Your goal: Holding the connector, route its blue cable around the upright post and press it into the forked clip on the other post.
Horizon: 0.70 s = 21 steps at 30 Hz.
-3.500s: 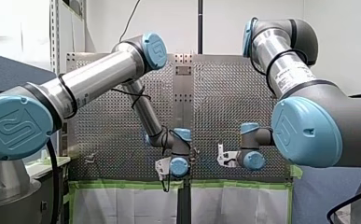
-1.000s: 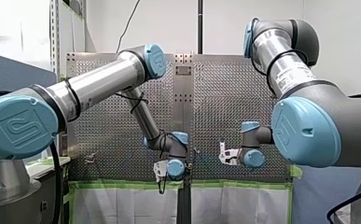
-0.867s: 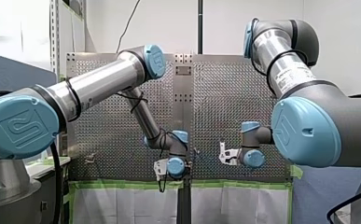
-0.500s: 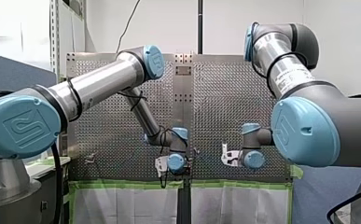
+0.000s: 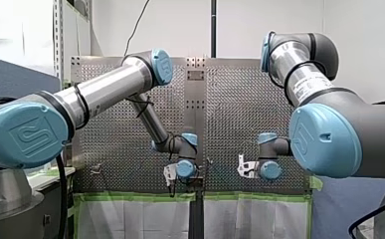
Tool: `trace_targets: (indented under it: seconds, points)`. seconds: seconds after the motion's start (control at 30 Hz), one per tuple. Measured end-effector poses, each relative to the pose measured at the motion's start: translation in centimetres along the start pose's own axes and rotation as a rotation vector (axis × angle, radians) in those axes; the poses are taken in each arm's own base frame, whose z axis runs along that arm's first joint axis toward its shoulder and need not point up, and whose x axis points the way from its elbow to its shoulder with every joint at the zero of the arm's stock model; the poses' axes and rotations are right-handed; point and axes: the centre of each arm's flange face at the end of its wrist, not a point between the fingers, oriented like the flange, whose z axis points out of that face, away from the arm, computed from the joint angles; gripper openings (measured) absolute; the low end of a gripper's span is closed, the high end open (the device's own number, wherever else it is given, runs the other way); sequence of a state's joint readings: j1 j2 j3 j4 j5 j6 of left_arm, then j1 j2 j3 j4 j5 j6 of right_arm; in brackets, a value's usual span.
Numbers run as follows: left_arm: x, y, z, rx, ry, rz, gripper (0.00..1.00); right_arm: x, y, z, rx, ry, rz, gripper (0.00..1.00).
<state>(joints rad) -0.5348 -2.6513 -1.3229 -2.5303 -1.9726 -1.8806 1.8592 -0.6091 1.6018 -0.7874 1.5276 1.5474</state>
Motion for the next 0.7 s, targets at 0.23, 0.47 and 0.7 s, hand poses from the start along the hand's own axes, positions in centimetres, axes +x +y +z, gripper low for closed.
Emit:
trace_targets:
  seconds: [0.23, 0.47, 0.7]
  points:
    - [-1.2, 0.4, 1.3, -0.002, 0.010, -0.001, 0.13, 1.4, 1.1, 1.5, -0.023, 0.012, 0.001, 0.02]
    - [-2.1, 0.7, 2.2, -0.002, 0.013, -0.015, 0.13, 2.5, 2.5, 2.7, -0.045, 0.032, 0.006, 0.02]
    - [-2.7, 1.3, 3.1, 0.032, 0.042, -0.080, 0.07, 3.1, 3.6, 3.3, -0.063, 0.045, 0.009, 0.02]
